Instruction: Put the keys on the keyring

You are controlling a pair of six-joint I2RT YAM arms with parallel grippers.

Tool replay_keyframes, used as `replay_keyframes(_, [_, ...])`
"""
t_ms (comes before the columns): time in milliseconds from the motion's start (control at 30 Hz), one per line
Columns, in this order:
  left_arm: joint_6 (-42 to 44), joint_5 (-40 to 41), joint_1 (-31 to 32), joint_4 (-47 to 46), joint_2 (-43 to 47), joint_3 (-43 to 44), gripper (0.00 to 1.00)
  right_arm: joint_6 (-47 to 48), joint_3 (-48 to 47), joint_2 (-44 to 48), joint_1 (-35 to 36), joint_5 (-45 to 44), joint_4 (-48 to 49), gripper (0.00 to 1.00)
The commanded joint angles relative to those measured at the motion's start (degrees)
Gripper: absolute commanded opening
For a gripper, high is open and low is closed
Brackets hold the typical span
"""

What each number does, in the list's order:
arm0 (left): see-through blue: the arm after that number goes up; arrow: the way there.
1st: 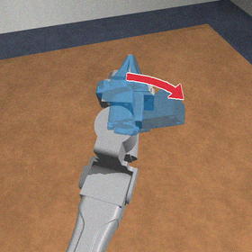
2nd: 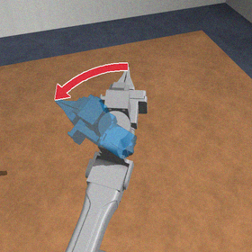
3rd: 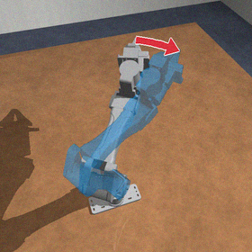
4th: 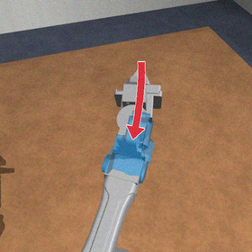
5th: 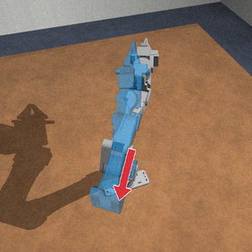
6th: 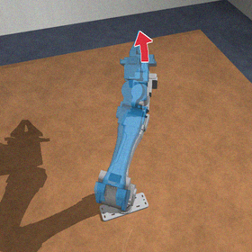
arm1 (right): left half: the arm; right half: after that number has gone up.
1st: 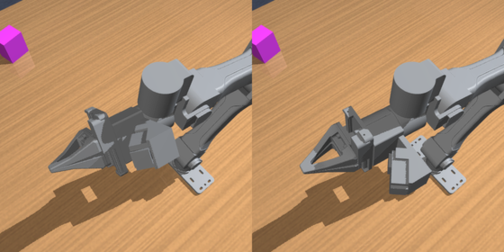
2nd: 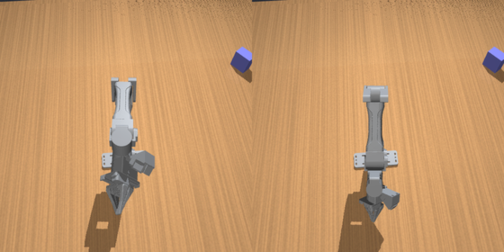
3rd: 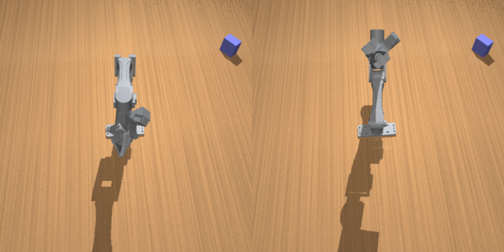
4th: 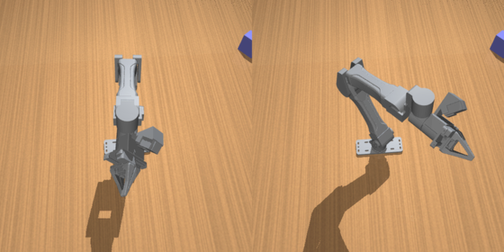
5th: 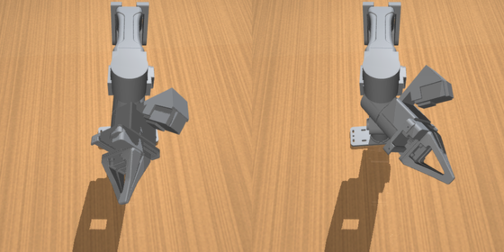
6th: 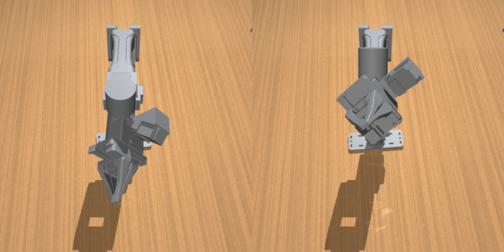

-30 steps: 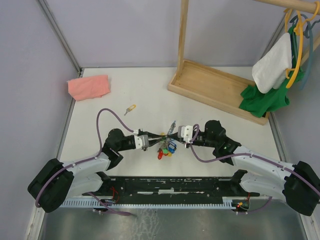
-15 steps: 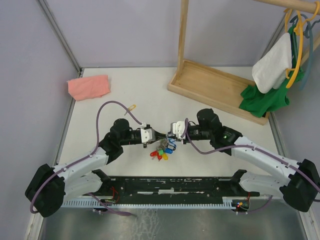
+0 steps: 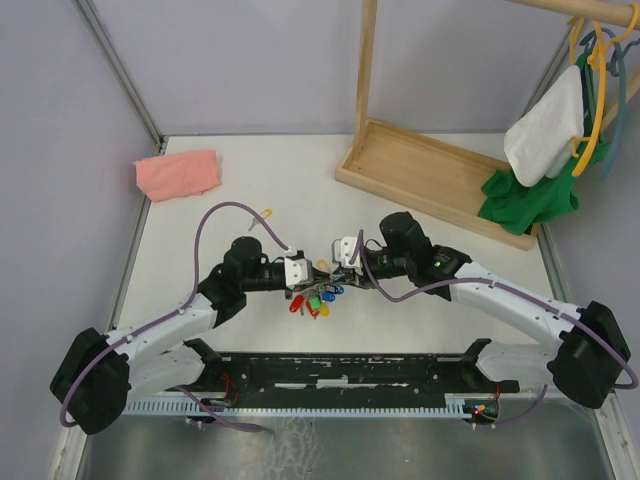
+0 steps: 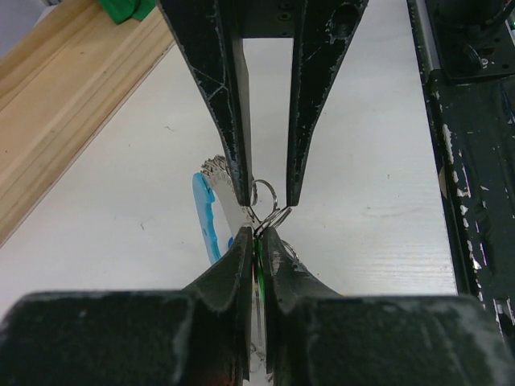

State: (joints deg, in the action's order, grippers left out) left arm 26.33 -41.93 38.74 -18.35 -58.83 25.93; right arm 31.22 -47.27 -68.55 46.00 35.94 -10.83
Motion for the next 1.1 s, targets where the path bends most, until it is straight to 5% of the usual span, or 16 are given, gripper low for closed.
replay_keyframes(0, [1.03, -0.30, 0.22, -2.85, 0.21, 2.85, 0.03, -3.63, -2.45, -1.28, 0.10, 1.15, 1.81, 0.33])
replay_keyframes(500, [-1.77, 2.73, 0.19, -3.97, -1.02, 3.54, 0.03, -10.21, -3.15, -1.57, 0.83, -1.53, 1.23, 0.33])
replay_keyframes(1067, [-1.28, 0.53, 0.46, -2.83, -1.56, 3.80, 0.03, -12.36, -2.89, -3.48, 1.44, -7.55, 6.15, 0.15])
